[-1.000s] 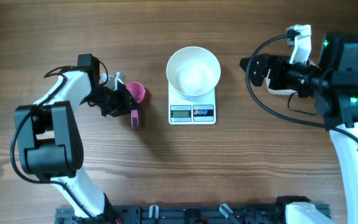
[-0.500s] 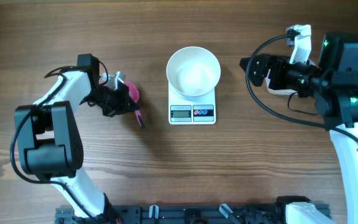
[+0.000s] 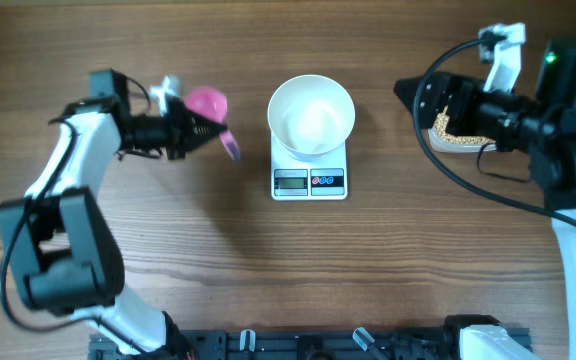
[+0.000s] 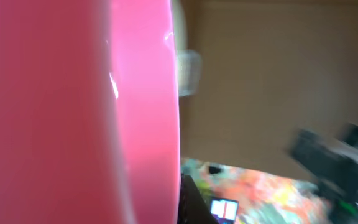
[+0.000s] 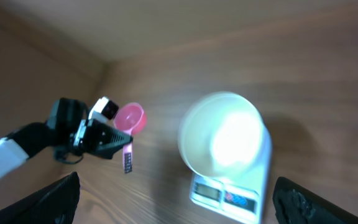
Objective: Scoop item into bowl and weigh 150g on scale
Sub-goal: 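Lift the pink scoop with the left gripper toward the right gripper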
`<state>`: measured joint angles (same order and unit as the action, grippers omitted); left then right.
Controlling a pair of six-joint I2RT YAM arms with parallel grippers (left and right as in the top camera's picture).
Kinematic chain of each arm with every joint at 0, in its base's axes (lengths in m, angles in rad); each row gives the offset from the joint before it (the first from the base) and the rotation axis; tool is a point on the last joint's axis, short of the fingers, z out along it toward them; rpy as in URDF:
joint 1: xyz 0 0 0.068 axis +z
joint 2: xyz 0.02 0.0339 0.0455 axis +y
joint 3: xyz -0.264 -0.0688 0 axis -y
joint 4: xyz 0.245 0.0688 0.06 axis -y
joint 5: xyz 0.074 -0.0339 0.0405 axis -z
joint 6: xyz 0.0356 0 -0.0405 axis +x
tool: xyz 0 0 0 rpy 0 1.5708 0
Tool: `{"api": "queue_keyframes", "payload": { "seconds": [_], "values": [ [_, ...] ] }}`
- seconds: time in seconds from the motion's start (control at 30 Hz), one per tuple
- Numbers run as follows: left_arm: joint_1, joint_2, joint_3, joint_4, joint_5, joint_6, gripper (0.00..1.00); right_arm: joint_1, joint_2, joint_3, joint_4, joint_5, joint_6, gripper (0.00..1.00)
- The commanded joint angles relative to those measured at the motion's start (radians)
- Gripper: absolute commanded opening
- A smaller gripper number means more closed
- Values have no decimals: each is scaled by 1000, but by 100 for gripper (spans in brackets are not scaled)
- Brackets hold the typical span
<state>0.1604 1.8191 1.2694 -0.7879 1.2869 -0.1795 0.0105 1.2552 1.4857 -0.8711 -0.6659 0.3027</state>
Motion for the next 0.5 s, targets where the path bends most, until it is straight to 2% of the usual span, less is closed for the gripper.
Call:
{"api": "queue_keyframes", "payload": {
  "seconds": [0.0, 0.1, 0.17, 0.33, 0.4, 0.47],
  "values": [
    [-16, -105, 53, 100, 235, -229, 4, 3, -3, 17, 21, -205, 110, 100],
    [-51, -164, 61, 250, 232, -407, 4, 7, -1, -16, 11, -202, 349, 100],
    [-84, -209, 61, 387, 188, -558, 4, 24, 2, -43, 28, -200, 446, 90],
    [-175, -326, 61, 806, -56, -945, 4, 132, 6, -63, 133, -203, 521, 81],
    [-204, -353, 61, 906, -183, -1069, 4, 195, 6, -63, 217, -182, 611, 76],
    [-229, -365, 61, 931, -304, -1183, 4, 245, 6, -63, 284, -120, 709, 71]
  ]
}}
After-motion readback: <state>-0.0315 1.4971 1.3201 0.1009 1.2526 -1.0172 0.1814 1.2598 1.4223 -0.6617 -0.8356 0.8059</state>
